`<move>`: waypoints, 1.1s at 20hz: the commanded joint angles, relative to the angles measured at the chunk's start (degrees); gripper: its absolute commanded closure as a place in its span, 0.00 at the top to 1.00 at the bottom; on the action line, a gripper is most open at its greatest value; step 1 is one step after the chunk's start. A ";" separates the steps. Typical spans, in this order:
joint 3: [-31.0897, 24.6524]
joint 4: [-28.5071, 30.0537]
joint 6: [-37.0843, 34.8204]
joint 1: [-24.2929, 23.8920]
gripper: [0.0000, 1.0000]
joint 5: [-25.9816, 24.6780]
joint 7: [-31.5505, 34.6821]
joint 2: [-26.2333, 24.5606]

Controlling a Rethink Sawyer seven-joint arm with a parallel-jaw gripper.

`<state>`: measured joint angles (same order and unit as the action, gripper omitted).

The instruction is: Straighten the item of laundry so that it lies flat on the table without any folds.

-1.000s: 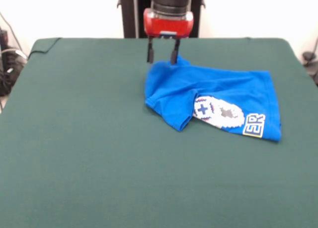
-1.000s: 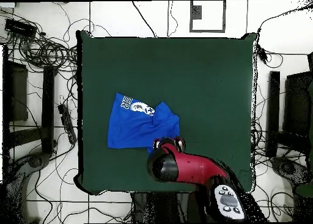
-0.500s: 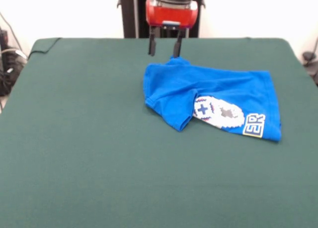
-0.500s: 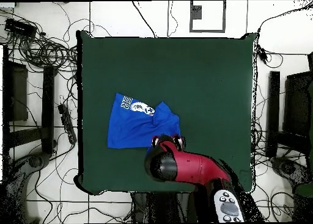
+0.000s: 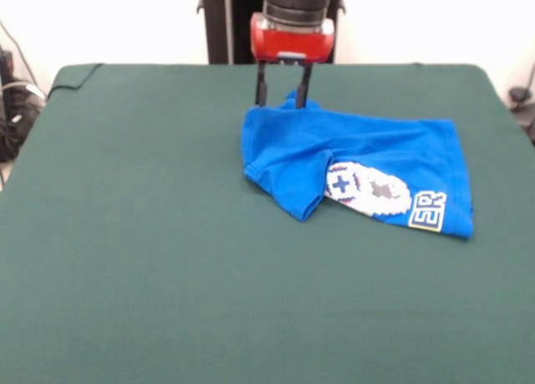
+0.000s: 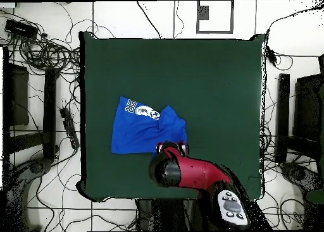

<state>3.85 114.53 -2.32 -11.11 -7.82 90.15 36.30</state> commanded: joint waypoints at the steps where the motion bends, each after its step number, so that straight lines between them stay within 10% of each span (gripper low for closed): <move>1: -2.73 0.90 9.60 1.72 1.00 4.37 16.86 -11.09; 22: 6.66 -0.01 18.07 7.96 1.00 13.31 13.21 -14.61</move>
<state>8.82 115.45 16.75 -4.72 -0.07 90.21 24.24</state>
